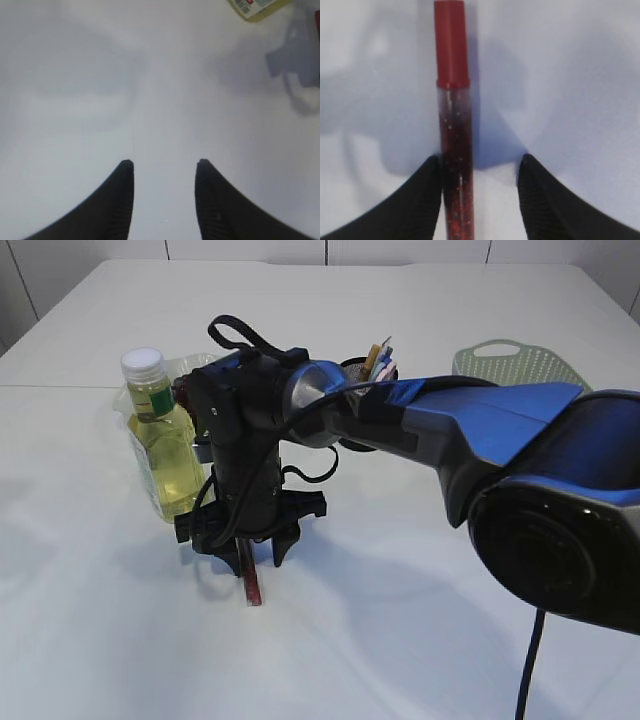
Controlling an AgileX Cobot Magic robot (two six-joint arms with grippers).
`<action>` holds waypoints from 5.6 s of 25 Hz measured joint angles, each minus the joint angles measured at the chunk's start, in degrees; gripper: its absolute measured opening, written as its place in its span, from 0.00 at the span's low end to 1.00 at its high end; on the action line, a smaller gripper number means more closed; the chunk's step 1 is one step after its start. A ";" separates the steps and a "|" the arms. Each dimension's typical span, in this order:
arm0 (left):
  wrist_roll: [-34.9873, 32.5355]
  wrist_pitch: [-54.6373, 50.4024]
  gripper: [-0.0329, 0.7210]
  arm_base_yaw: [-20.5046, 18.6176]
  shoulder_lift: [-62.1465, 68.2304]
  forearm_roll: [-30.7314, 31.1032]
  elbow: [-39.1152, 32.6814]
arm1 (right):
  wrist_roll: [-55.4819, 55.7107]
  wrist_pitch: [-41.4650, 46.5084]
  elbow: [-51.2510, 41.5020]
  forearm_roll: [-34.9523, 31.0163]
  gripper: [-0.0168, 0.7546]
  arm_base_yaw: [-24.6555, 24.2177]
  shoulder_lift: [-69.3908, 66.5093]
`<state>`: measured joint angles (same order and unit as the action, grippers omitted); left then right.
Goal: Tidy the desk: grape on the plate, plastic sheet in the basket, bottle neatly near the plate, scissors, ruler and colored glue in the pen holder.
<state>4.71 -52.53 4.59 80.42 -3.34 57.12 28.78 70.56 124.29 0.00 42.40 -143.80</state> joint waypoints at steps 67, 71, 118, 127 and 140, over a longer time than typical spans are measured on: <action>0.00 0.21 0.43 0.00 0.00 0.00 0.00 | -85.06 -27.51 1.65 -56.78 0.16 -32.30 7.00; 0.00 0.21 0.43 0.00 0.00 0.00 0.00 | -87.93 -29.25 1.65 -58.36 0.16 -32.30 6.38; 0.00 0.21 0.42 0.00 0.00 0.00 0.00 | -40.88 -11.22 1.65 -17.78 0.33 -33.68 19.99; 0.00 0.50 0.45 0.00 0.00 0.00 0.00 | -28.02 0.45 0.97 1.61 0.33 -33.68 34.24; 0.85 1.32 0.67 0.00 -11.12 2.96 0.00 | -25.83 1.29 -24.27 9.07 0.47 -33.68 52.57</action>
<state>5.56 -51.21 4.59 69.30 -0.38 57.12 2.95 71.85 100.02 9.07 8.72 -91.23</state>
